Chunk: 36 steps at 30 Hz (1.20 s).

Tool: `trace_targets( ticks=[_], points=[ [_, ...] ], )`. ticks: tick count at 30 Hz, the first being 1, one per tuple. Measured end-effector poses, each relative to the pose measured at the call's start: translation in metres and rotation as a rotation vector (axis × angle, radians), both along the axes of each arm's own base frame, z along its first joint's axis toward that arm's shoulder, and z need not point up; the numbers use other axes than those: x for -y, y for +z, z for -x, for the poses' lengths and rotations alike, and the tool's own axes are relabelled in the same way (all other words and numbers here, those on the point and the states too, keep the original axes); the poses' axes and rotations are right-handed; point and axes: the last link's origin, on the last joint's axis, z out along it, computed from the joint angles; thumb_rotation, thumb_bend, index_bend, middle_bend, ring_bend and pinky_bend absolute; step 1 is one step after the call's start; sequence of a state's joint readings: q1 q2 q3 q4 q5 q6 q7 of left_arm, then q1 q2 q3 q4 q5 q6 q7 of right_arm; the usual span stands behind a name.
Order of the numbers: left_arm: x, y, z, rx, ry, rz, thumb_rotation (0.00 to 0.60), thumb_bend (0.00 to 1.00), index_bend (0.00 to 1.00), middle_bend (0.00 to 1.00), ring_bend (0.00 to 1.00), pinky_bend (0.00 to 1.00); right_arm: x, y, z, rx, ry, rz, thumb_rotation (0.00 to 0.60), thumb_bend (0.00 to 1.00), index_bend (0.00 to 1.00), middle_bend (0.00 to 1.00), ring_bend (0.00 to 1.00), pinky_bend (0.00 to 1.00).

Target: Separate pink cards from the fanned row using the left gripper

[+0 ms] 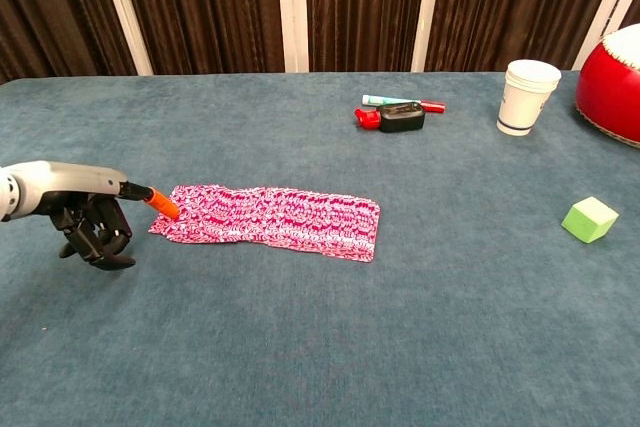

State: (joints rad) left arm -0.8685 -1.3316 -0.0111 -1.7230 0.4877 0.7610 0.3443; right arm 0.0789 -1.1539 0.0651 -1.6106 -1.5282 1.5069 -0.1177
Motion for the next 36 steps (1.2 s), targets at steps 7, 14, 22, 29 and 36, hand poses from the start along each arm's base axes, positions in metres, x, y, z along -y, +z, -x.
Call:
trace_targets(
  ticks=[7,14,22,29,36],
  points=[
    [0.0,0.001,0.003,-0.012,0.007,0.006,0.6,0.49,0.13,0.71,0.59,0.68,0.0,0.0,0.0,0.001,0.001,0.002,0.6,0.13,0.02,0.07,0.1,0.07],
    [-0.001,0.002,0.006,-0.019,0.012,-0.001,0.6,0.49,0.13,0.71,0.59,0.68,0.0,0.0,0.0,0.0,0.002,0.005,0.6,0.13,0.03,0.07,0.1,0.07],
    [-0.001,0.006,0.009,-0.023,0.012,-0.021,0.6,0.49,0.13,0.71,0.59,0.68,0.0,0.0,0.0,0.005,0.001,0.002,0.6,0.13,0.03,0.07,0.1,0.07],
    [-0.002,0.008,0.019,-0.037,0.033,-0.035,0.6,0.49,0.13,0.71,0.59,0.68,0.0,0.0,0.0,0.008,0.002,0.002,0.6,0.13,0.03,0.07,0.1,0.07],
    [-0.004,0.008,0.025,-0.042,0.047,-0.033,0.6,0.49,0.13,0.71,0.59,0.68,0.0,0.0,-0.001,0.005,0.003,0.001,0.6,0.13,0.03,0.07,0.1,0.07]
  ],
)
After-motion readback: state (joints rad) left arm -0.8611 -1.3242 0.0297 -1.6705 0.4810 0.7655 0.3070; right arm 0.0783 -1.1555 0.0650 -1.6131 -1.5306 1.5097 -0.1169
